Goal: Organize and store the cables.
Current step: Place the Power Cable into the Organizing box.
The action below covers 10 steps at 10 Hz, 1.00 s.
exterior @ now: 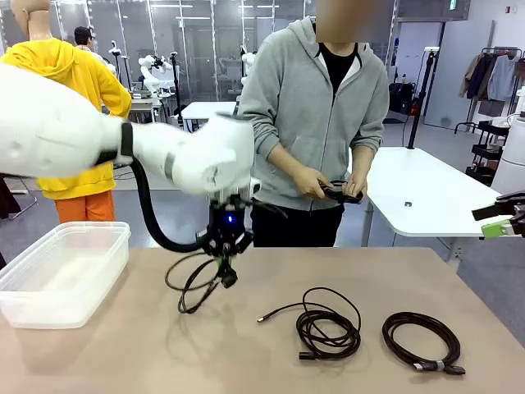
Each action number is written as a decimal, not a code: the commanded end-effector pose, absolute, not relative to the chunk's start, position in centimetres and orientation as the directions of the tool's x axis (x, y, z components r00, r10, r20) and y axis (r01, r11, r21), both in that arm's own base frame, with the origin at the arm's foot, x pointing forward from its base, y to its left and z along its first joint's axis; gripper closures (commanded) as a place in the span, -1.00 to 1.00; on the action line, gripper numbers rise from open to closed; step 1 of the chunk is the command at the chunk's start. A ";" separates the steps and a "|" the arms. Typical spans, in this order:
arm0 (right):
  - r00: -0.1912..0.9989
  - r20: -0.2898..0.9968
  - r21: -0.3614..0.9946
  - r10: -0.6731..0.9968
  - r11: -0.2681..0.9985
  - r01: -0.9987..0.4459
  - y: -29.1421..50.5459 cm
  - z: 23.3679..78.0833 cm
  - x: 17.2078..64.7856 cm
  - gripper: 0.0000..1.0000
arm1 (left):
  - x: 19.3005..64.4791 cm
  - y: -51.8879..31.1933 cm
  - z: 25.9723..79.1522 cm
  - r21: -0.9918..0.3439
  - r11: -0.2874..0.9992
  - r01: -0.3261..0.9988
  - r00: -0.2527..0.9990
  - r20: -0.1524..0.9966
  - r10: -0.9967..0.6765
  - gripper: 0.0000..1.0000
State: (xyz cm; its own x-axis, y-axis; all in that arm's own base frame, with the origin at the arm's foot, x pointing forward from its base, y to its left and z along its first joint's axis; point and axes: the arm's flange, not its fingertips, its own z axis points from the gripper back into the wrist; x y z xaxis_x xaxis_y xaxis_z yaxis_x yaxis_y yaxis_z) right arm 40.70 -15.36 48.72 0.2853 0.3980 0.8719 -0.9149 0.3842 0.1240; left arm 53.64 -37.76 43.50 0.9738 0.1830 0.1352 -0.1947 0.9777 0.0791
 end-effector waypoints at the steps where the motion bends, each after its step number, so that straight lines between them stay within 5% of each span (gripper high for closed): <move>1: 0.275 0.878 0.115 0.393 0.383 -0.916 -15.1 48.7 40.4 -1.00 | 50.8 -37.8 47.7 0.167 0.985 -0.048 0.991 0.129 0.027 1.00; 10: 0.275 0.878 0.115 0.393 0.383 -0.916 -15.1 48.7 40.4 -1.00 | 46.5 -18.6 56.9 0.407 0.895 0.185 0.927 0.229 -0.296 1.00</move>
State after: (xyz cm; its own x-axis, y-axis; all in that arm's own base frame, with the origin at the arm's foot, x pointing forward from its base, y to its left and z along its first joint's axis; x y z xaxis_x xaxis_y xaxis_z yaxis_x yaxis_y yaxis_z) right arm 40.70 -15.35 48.70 0.2856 0.3981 0.8718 -0.9149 0.3841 0.1243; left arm 47.83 -21.96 57.36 0.9525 -0.2235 0.2067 0.1238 0.9047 0.4078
